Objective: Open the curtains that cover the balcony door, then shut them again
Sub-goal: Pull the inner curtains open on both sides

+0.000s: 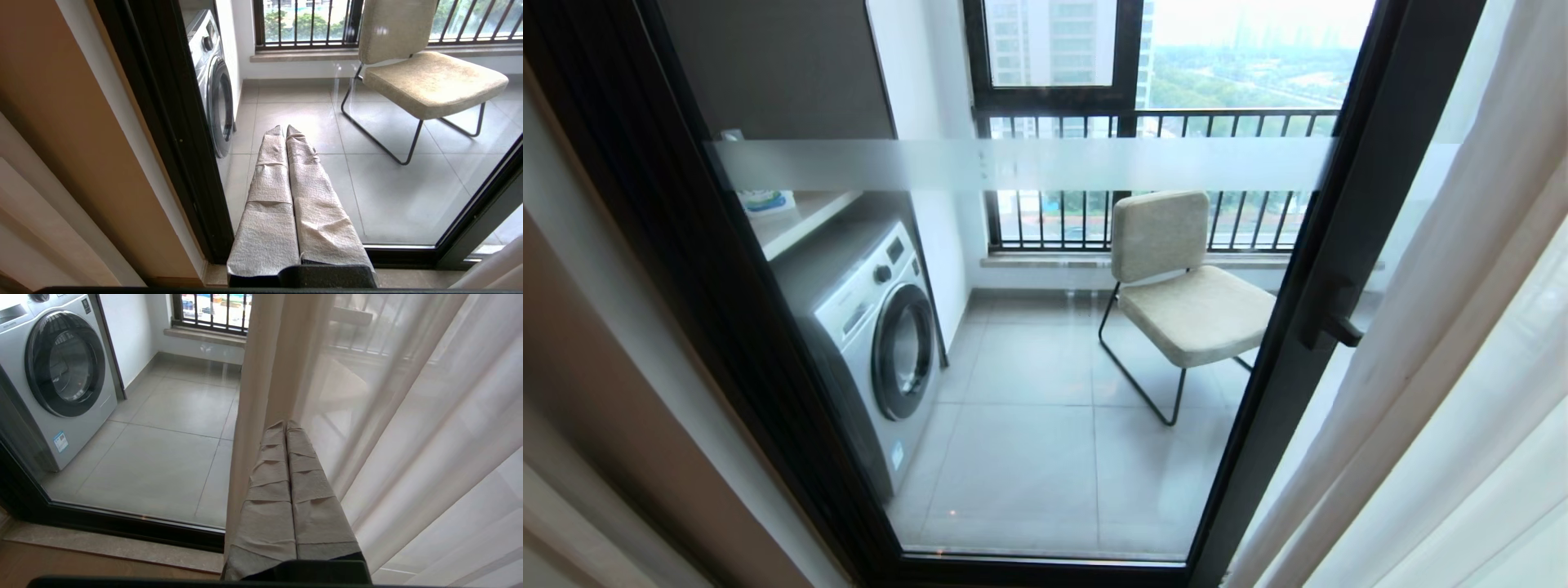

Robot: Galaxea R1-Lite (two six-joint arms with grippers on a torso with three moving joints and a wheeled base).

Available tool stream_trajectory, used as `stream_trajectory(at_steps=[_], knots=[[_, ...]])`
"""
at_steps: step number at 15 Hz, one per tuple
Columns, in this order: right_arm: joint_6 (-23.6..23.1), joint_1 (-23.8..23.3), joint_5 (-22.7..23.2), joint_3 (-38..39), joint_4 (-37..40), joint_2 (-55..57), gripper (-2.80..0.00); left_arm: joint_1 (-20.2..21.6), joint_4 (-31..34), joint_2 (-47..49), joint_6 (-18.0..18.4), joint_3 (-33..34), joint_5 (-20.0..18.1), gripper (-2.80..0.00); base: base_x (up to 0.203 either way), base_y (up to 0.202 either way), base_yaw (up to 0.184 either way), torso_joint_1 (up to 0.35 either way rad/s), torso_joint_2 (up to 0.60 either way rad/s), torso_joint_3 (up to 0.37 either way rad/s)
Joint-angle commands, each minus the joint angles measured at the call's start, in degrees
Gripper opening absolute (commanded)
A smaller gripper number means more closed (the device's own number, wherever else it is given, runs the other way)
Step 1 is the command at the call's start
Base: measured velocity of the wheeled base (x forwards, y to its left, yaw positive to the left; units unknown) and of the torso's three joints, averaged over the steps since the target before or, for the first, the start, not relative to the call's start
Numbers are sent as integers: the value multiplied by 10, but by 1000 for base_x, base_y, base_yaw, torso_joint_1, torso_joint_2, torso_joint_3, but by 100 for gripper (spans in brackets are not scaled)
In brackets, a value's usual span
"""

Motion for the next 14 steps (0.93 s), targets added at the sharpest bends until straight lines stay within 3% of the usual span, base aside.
stream_trajectory(at_steps=[1,6,14], knots=[[-1,0,0,0,0,0,-280,0,0,0,-1,0,0,-280,0,-195,6,1,2,6],[-1,0,0,0,0,0,-280,0,0,0,-3,0,0,-280,0,-168,2,2,2,0],[-1,0,0,0,0,0,-280,0,0,0,-4,0,0,-280,0,0,0,0,0,0]])
